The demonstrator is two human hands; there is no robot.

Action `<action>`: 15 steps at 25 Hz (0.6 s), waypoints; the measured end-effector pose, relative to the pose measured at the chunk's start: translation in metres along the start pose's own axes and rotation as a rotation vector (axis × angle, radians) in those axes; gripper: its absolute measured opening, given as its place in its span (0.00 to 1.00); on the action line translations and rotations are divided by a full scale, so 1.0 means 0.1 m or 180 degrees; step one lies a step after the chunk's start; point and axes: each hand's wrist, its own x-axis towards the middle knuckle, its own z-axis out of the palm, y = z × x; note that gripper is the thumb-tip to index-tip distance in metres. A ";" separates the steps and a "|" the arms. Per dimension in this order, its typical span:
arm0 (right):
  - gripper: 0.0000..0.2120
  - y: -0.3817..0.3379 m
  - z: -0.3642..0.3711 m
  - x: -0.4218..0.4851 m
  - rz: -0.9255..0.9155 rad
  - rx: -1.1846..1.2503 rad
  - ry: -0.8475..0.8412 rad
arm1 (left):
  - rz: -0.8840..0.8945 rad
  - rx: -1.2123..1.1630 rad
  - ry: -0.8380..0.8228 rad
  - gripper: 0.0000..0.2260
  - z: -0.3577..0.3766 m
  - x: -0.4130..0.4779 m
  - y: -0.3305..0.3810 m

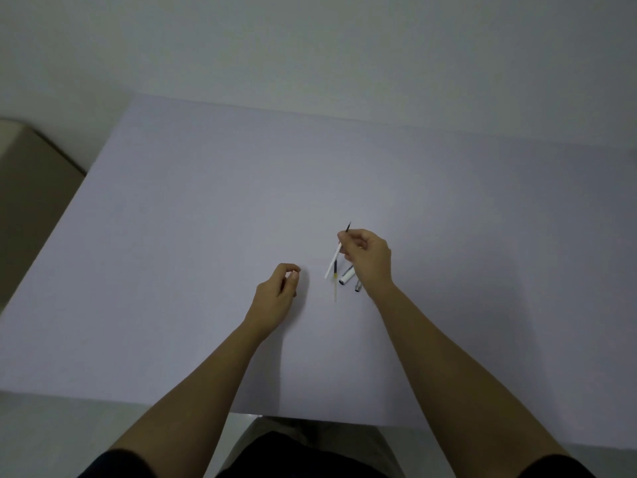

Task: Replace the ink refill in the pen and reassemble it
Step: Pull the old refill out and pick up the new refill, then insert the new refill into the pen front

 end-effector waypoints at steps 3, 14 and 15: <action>0.12 0.17 0.23 -0.05 0.0035 -0.0908 -0.0053 | -0.0106 -0.0187 0.0168 0.09 -0.11 0.06 0.04; 0.15 0.32 0.56 0.03 -0.0005 -0.1980 -0.0007 | 0.0038 -0.0242 0.0314 0.10 -0.34 0.15 0.03; 0.14 0.30 0.53 0.05 -0.0043 -0.2094 0.0070 | 0.0023 -0.0253 0.0287 0.10 -0.34 0.15 0.03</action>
